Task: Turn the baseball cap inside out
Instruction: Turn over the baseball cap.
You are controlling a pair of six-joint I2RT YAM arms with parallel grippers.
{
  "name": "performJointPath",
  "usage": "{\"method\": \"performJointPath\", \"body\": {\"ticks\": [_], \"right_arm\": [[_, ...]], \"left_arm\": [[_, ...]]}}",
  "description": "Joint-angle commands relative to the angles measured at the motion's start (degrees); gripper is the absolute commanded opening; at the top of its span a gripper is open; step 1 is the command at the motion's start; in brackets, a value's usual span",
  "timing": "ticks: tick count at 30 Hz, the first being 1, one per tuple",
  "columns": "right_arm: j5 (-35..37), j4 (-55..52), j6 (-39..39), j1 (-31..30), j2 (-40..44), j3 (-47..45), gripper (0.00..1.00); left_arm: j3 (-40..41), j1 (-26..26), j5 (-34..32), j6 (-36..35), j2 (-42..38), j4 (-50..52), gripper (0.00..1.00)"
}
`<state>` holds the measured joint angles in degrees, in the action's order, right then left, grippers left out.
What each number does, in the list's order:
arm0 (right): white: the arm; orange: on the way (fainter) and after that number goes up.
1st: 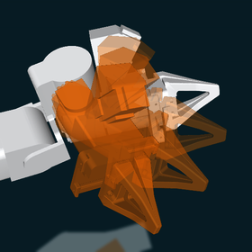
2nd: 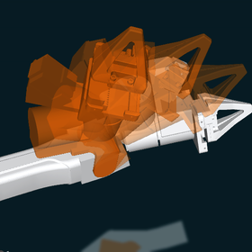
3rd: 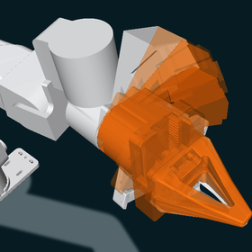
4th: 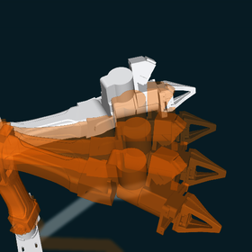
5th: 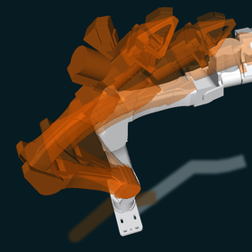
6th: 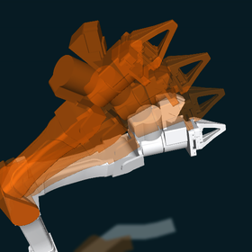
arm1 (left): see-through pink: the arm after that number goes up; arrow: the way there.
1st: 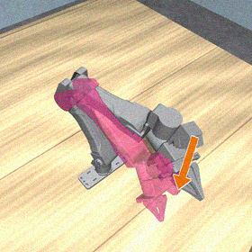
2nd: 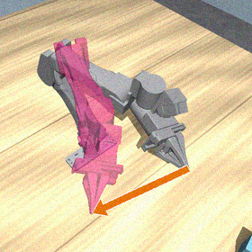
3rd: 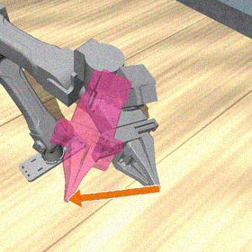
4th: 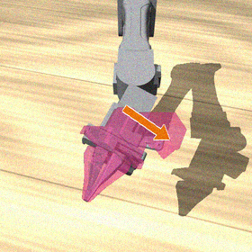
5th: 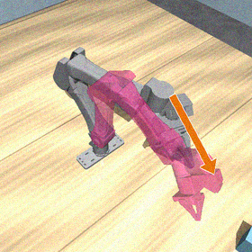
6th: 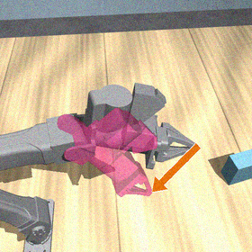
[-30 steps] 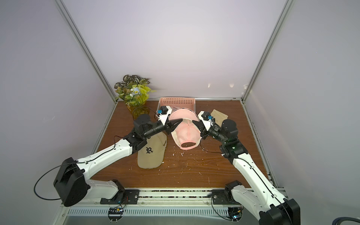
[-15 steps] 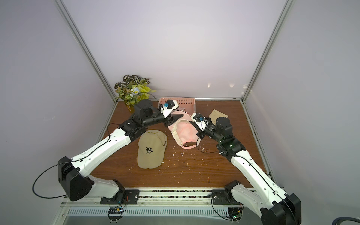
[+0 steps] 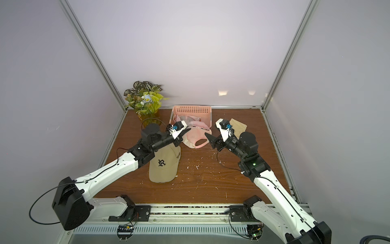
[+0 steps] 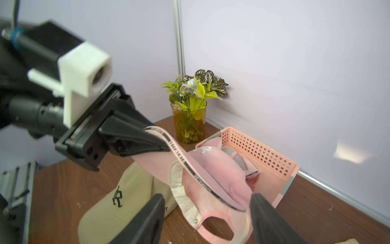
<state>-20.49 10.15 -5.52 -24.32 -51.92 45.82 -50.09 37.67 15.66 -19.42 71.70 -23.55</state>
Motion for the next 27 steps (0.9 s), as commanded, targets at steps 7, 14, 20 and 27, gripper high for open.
{"method": "performJointPath", "body": {"ticks": [7,14,20,27], "right_arm": [[-13.87,2.57,-47.83,6.25,-9.49,3.96,0.55],[-12.9,7.97,-54.28,6.17,-8.42,1.52,0.58],[-14.34,13.71,-58.46,6.21,-9.86,-0.01,0.59],[-13.7,15.41,-59.5,6.17,-10.37,-0.23,0.56]], "left_arm": [[8.35,0.12,-1.53,-2.55,-3.04,-27.42,0.0],[9.14,0.81,0.57,-5.7,-2.3,-28.48,0.0],[9.48,1.44,1.35,-6.97,-1.75,-28.86,0.0],[10.51,1.98,3.22,-8.43,-1.44,-30.34,0.0]]}}
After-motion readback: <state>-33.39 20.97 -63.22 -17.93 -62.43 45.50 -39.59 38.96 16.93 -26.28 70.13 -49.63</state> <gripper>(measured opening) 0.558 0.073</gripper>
